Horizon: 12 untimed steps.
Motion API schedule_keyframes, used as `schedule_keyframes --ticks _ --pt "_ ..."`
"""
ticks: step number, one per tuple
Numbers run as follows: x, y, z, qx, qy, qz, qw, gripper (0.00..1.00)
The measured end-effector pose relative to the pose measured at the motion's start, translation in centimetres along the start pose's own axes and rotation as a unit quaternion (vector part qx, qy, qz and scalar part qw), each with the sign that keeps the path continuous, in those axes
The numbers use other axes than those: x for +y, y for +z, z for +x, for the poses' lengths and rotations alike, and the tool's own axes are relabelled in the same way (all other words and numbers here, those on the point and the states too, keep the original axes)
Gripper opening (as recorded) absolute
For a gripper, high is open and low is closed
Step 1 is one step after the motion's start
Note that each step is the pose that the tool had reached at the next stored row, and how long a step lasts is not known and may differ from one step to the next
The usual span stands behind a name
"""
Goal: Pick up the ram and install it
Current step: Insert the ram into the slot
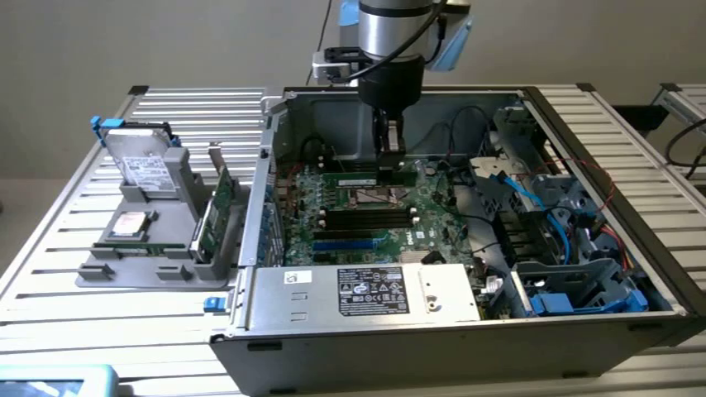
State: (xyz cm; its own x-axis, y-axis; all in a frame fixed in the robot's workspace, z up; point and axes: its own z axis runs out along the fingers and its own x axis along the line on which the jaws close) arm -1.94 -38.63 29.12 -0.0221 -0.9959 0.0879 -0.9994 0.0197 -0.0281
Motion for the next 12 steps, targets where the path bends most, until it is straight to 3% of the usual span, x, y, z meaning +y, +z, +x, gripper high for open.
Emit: schedule_keyframes --ticks 12 --pt "-0.02 1.99 -0.2 0.0000 0.000 0.0000 1.0000 0.13"
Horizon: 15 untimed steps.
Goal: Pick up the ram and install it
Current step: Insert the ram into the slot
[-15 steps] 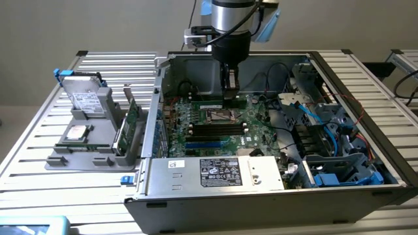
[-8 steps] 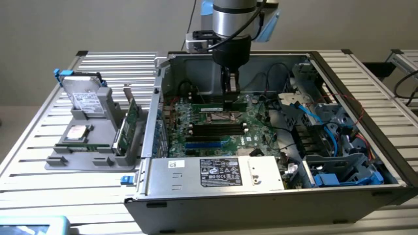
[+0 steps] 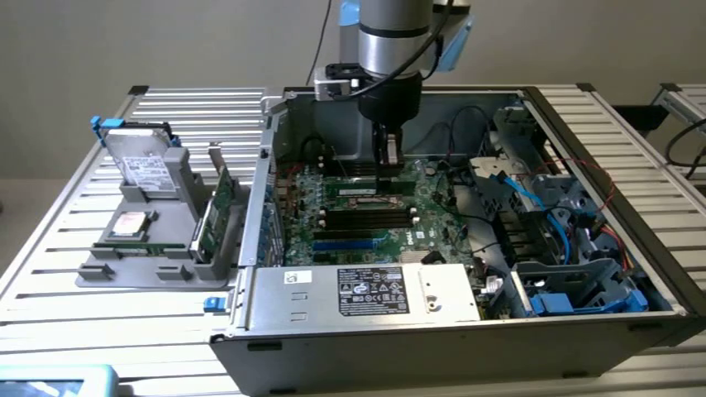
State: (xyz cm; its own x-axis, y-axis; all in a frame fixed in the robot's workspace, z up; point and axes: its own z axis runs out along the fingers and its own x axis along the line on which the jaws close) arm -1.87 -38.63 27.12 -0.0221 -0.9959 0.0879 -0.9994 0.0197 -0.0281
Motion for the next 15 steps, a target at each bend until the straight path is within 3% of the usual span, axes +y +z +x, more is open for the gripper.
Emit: schedule_keyframes --ticks 8,15 --pt "0.03 1.39 -0.1 0.0001 0.000 0.0000 1.0000 0.13" --pt "0.05 1.85 -0.1 0.0004 0.000 0.0000 1.0000 0.13"
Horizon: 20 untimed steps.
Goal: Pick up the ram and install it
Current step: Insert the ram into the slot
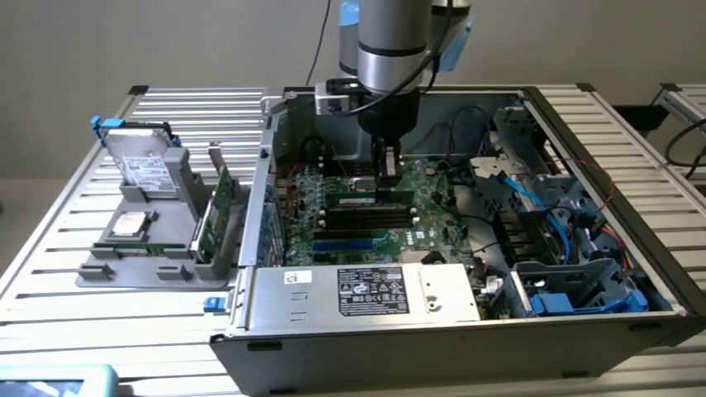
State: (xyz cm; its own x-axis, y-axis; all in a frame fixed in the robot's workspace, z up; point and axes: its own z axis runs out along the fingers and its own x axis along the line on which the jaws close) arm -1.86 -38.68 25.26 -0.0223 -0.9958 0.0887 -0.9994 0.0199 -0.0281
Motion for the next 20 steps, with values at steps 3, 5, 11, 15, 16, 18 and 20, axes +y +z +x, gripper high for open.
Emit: schedule_keyframes --ticks 3,5,11,15,16,18,20 --pt "-0.01 0.10 0.2 -0.0001 0.000 0.0000 1.0000 0.13" --pt "-0.01 0.22 0.3 -0.0002 0.000 0.0000 1.0000 0.13" --pt "0.01 0.86 0.2 -0.0001 0.000 0.0000 1.0000 0.13" --pt "0.01 1.04 0.3 0.0000 0.000 0.0000 1.0000 0.13" --pt "0.00 1.06 0.4 -0.0001 0.000 0.0000 1.0000 0.13" --pt "0.01 1.10 0.6 -0.0001 0.000 0.0000 1.0000 0.13" --pt "0.01 1.23 0.6 -0.0002 0.000 0.0000 1.0000 0.13"
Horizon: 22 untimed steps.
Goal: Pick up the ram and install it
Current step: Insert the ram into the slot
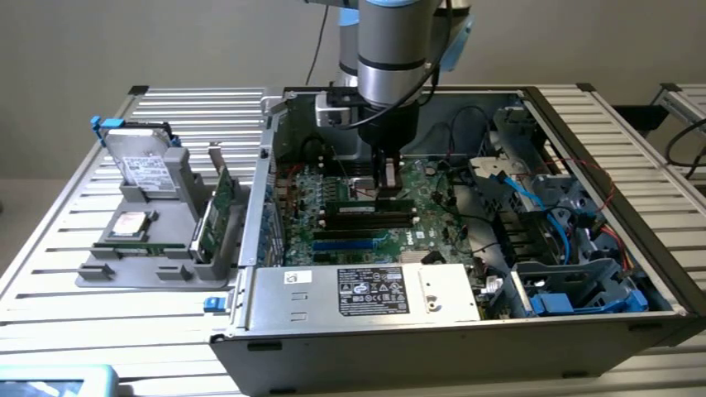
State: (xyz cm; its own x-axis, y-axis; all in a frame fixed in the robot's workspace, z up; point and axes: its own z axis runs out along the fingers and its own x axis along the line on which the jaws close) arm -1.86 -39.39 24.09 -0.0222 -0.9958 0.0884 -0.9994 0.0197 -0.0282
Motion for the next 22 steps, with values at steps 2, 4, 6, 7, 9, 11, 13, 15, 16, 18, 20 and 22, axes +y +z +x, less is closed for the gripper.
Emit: schedule_keyframes --ticks 2,4,6,7,9,11,13,15,16,18,20,22 --pt "0.00 0.12 -0.01 0.0001 0.000 0.0000 1.0000 0.13" --pt "0.00 0.23 -0.02 0.0001 0.000 0.0000 1.0000 0.13" --pt "-0.01 0.34 -0.02 0.0001 0.000 0.0000 1.0000 0.13" --pt "-0.03 0.37 -0.03 0.0001 0.000 0.0000 1.0000 0.13" --pt "-0.11 0.43 -0.03 0.0001 0.000 0.0000 1.0000 0.13" --pt "-0.13 0.48 -0.04 0.0002 0.000 -0.0001 1.0000 0.13" --pt "-0.13 0.50 -0.03 0.0002 0.000 0.0000 1.0000 0.13" --pt "-0.13 0.53 -0.04 0.0001 0.000 0.0000 1.0000 0.13" --pt "-0.13 0.56 -0.04 0.0001 0.000 0.0000 1.0000 0.13" --pt "-0.13 0.64 -0.05 0.0000 0.000 0.0001 1.0000 0.13" --pt "-0.13 0.65 -0.05 0.0002 -0.002 0.0001 1.0000 0.13" --pt "-0.13 0.66 -0.05 0.0001 -0.005 0.0004 1.0000 0.13"
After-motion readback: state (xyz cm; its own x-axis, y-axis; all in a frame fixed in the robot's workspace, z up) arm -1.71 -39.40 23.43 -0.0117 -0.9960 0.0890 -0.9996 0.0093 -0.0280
